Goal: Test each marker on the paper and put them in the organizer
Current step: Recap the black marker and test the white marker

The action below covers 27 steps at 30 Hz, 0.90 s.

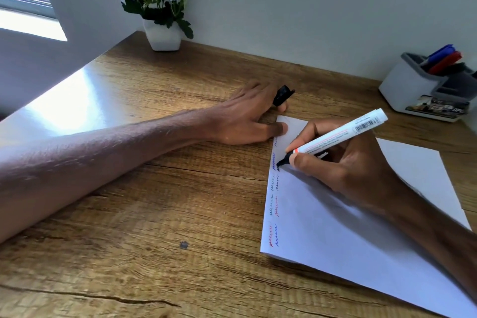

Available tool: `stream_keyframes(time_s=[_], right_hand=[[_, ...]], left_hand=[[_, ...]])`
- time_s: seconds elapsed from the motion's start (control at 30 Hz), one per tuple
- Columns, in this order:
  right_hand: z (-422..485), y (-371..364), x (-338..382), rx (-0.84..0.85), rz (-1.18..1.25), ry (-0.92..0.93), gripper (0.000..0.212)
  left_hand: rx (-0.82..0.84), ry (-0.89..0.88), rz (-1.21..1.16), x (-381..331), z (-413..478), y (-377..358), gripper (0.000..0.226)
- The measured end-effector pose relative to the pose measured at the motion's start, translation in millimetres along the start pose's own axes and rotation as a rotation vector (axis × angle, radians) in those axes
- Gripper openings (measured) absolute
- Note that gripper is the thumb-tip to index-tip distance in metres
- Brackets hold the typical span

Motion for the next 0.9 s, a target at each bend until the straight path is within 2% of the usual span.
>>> stream_keyframes(time_s=[0.3, 0.9], right_hand=[[-0.5, 0.7, -1.9, 0.024, 0.041, -0.043, 0.010], [2.0, 1.9, -0.9, -0.030, 0.027, -0.108, 0.010]], left_hand=[[-0.001, 0.007, 0.005, -1.3, 0.0, 0.8, 0.036], [-0.007, -0.007, 0.007, -3.4, -0.7, 1.3, 0.036]])
Point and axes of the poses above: each hand's wrist, its own z-axis towards the middle knuckle, its own y-axis out of the back of the hand, x = y × z, the point moved 4 cm from there along z, towards the middle knuckle, and after that the axes turned 10 degrees about -z, right-handed, at the moved point
